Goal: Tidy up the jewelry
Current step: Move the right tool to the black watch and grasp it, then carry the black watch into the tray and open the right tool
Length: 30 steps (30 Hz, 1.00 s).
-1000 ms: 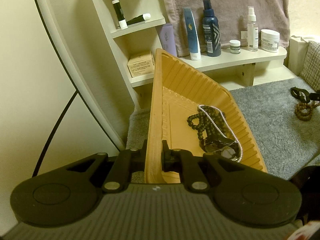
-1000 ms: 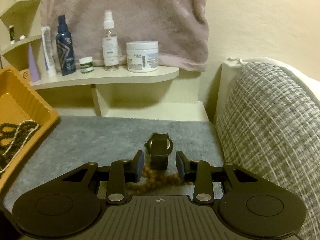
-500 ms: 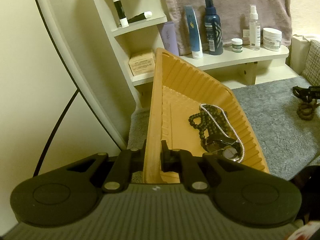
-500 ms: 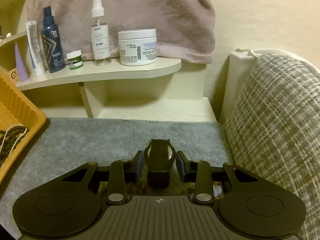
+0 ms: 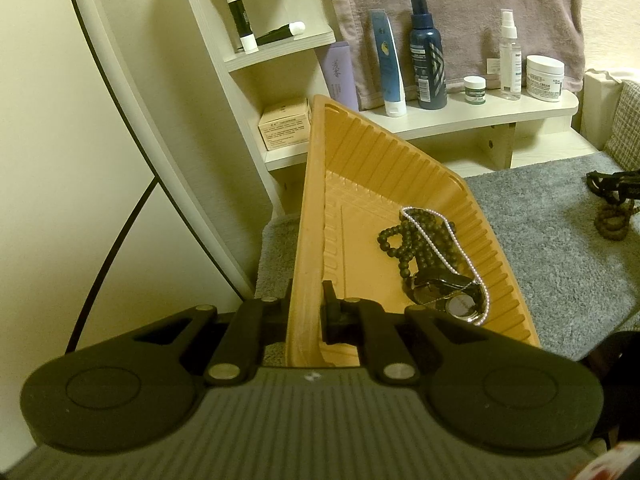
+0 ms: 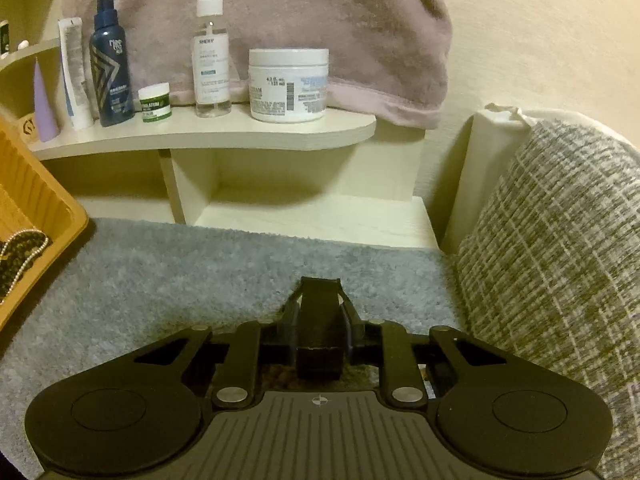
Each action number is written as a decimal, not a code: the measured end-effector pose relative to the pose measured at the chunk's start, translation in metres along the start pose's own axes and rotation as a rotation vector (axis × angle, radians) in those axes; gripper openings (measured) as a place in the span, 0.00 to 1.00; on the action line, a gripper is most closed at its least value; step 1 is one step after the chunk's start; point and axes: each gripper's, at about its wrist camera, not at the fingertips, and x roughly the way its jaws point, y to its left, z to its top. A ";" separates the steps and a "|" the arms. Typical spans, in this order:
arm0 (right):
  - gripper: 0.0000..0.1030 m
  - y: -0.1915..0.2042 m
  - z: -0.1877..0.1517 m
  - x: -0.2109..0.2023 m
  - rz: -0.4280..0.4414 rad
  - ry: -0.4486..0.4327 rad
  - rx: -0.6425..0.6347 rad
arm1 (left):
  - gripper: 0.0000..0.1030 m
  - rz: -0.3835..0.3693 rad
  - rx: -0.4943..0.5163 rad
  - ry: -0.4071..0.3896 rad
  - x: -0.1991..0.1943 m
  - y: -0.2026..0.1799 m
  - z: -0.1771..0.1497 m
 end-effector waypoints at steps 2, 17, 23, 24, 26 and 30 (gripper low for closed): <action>0.21 0.001 0.001 -0.005 0.001 -0.012 -0.010 | 0.08 0.000 0.000 -0.001 0.000 0.000 0.000; 0.20 0.006 0.015 -0.040 0.026 -0.081 -0.035 | 0.08 0.000 0.003 -0.003 -0.001 -0.002 0.001; 0.20 0.018 0.023 -0.053 0.059 -0.101 -0.051 | 0.08 -0.001 0.003 -0.004 -0.003 -0.003 0.002; 0.20 0.022 0.025 -0.056 0.071 -0.104 -0.056 | 0.08 -0.001 0.003 -0.004 -0.003 -0.003 0.002; 0.20 0.029 0.030 -0.061 0.095 -0.113 -0.065 | 0.08 -0.001 0.003 -0.004 -0.003 -0.003 0.002; 0.20 0.051 0.039 -0.072 0.163 -0.125 -0.087 | 0.08 -0.001 0.005 -0.005 -0.003 -0.004 0.002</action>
